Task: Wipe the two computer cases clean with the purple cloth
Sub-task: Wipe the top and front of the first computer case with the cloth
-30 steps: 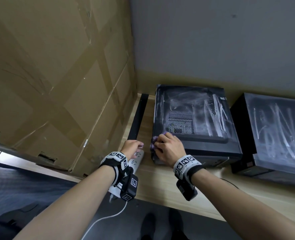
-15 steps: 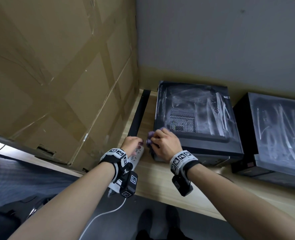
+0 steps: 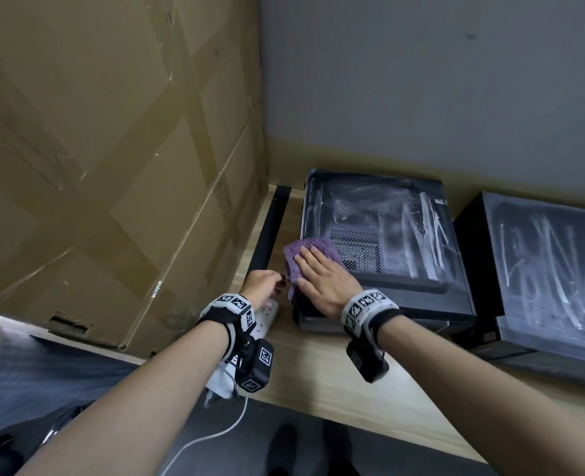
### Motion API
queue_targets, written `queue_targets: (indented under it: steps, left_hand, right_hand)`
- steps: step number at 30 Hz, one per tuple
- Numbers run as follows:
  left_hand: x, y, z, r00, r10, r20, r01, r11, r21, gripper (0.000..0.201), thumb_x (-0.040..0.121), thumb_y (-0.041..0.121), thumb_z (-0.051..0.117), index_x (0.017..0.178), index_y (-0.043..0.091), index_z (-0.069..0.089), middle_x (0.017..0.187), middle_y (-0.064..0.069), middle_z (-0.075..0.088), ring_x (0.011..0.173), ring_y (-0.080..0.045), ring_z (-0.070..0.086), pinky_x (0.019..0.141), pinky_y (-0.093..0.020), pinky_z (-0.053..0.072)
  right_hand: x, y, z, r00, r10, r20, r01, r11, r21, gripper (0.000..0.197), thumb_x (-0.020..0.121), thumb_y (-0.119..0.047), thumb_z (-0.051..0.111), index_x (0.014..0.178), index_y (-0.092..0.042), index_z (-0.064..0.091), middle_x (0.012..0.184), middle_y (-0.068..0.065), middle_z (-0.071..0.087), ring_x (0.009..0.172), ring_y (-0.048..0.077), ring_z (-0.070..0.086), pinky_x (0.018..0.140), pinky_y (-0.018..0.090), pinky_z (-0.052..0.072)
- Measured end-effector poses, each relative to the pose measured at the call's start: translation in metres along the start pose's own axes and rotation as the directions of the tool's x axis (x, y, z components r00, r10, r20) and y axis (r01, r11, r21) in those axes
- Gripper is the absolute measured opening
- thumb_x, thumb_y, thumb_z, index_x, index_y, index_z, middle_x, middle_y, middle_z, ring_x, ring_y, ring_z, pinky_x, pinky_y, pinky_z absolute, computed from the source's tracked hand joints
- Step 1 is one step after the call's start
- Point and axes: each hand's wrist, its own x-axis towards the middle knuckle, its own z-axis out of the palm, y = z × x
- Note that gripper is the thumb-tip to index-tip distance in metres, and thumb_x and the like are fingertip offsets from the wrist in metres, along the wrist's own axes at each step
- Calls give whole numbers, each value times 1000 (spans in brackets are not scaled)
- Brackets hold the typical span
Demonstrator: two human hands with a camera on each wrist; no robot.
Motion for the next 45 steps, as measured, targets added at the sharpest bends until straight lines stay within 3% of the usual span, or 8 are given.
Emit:
queue_targets:
  steps: [10, 14, 18, 22, 26, 31, 39, 45]
  left_hand:
    - [-8, 17, 14, 997, 31, 64, -34, 998, 47, 36, 88, 5, 51, 122, 12, 64, 123, -9, 63, 115, -21, 57, 71, -29, 52]
    - [-9, 20, 18, 998, 37, 57, -42, 994, 97, 34, 93, 17, 56, 126, 11, 60, 126, -9, 60, 108, -19, 54, 83, -34, 51]
    - [-8, 20, 25, 993, 87, 76, -105, 958, 268, 64, 88, 35, 69, 139, 5, 46, 136, -9, 54, 122, -25, 53, 103, -34, 43]
    - [-10, 16, 37, 990, 129, 48, -138, 923, 358, 53, 85, 28, 73, 129, 3, 55, 125, -11, 62, 103, -22, 59, 82, -24, 40]
    - [-7, 17, 39, 994, 106, -17, -93, 930, 357, 57, 79, 29, 78, 125, 3, 58, 120, -7, 64, 108, -24, 60, 85, -26, 43]
    - [-8, 22, 46, 991, 110, -76, -77, 936, 343, 48, 80, 21, 78, 120, 1, 62, 120, -8, 64, 109, -25, 59, 83, -22, 38]
    - [-10, 9, 48, 979, 170, -108, -124, 932, 341, 19, 78, 28, 78, 93, 17, 74, 92, -4, 74, 90, -22, 67, 84, -30, 51]
    - [-9, 7, 49, 981, 171, -87, -130, 927, 353, 11, 77, 28, 78, 82, 23, 70, 90, -3, 73, 91, -24, 68, 91, -39, 53]
  right_hand:
    - [-26, 19, 1, 1000, 27, -13, -27, 1000, -8, 72, 94, -59, 2, 157, -25, 2, 165, -6, -5, 152, 13, -8, 124, 41, 7]
    - [-61, 36, 1, 995, 96, -24, -95, 995, 11, 66, 100, -58, 7, 157, -27, 1, 164, -10, -7, 150, 9, -11, 124, 38, 5]
    - [-89, 58, 1, 973, 223, -52, -222, 975, 21, 81, 87, -66, -6, 157, -27, 0, 163, -12, -11, 150, 8, -13, 124, 36, 3]
    - [-118, 86, 1, 924, 374, -79, -372, 927, 43, 70, 97, -60, 7, 157, -25, 1, 164, -9, -9, 150, 10, -11, 124, 35, 3]
    - [-130, 95, 0, 868, 487, -96, -479, 873, 94, 62, 104, -49, 15, 158, -21, 2, 165, -3, -8, 151, 14, -10, 124, 34, 0]
    - [-111, 71, 3, 816, 571, -92, -556, 818, 150, 76, 98, -62, 12, 158, -17, -2, 164, 2, -13, 151, 20, -14, 124, 41, 1]
    - [-85, 25, 10, 909, 396, -129, -379, 915, 140, 79, 96, -67, 17, 158, -21, 2, 164, -4, -12, 151, 15, -14, 123, 37, -2]
    - [-129, 85, 13, 924, 346, -164, -333, 938, 100, 72, 97, -65, 11, 158, -27, 8, 165, -7, -3, 151, 10, -7, 124, 38, 7]
